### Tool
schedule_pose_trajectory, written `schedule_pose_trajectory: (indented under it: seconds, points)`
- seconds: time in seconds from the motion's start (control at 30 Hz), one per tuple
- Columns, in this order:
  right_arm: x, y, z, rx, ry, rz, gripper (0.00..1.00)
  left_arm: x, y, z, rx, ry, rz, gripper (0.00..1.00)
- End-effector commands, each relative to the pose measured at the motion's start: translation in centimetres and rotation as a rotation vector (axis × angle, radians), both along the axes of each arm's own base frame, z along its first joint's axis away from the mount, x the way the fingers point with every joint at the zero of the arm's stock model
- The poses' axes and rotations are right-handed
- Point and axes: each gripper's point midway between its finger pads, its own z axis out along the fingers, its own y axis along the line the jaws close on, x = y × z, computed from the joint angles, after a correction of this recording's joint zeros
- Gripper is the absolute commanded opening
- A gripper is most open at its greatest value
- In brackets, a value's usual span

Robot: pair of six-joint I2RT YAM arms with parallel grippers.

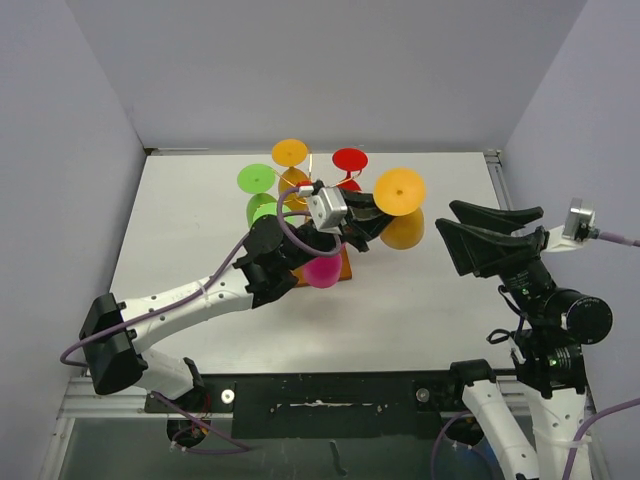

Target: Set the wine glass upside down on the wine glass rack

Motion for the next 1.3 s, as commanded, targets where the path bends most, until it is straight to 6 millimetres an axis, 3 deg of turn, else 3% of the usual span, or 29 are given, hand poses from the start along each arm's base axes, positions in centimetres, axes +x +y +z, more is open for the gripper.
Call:
schedule_pose_trajectory:
  seconds: [0.0, 0.1, 0.3, 0.47, 0.73, 0.97, 1.2, 1.27]
  points:
    - [0.4, 0.1, 2.2, 0.096, 0.059, 0.047, 0.64, -2.1, 1.7, 3.3, -0.054, -0.184, -0.005, 0.00]
    - [1.2, 0.4, 1.4, 0.087, 0.120, 0.055, 0.62, -2.9, 1.4, 2.7, -0.012, -0.251, -0.030, 0.00]
    - [0.2, 1.5, 0.1, 0.045, 0.124, 0.134, 0.61, -3.2, 0.8, 1.9, 0.038, -0.300, -0.037, 0.00]
    - [0.5, 1.9, -0.8, 0.032, 0.192, 0.160, 0.49, -3.6, 0.4, 1.4, 0.057, -0.337, -0.053, 0.00]
    - [0.9, 2.5, -1.9, 0.027, 0.266, 0.208, 0.40, -3.9, 0.2, 0.8, 0.069, -0.365, -0.071, 0.00]
    - [1.1, 2.8, -2.1, 0.044, 0.309, 0.239, 0.25, -4.1, -0.1, 0.8, 0.073, -0.374, -0.087, 0.00]
    - [1.1, 3.0, -1.9, 0.060, 0.331, 0.257, 0.00, -4.3, 0.1, 1.0, 0.072, -0.379, -0.087, 0.00]
    - [1.0, 2.9, -1.5, 0.068, 0.324, 0.259, 0.00, -4.2, 0.1, 1.0, 0.074, -0.377, -0.084, 0.04]
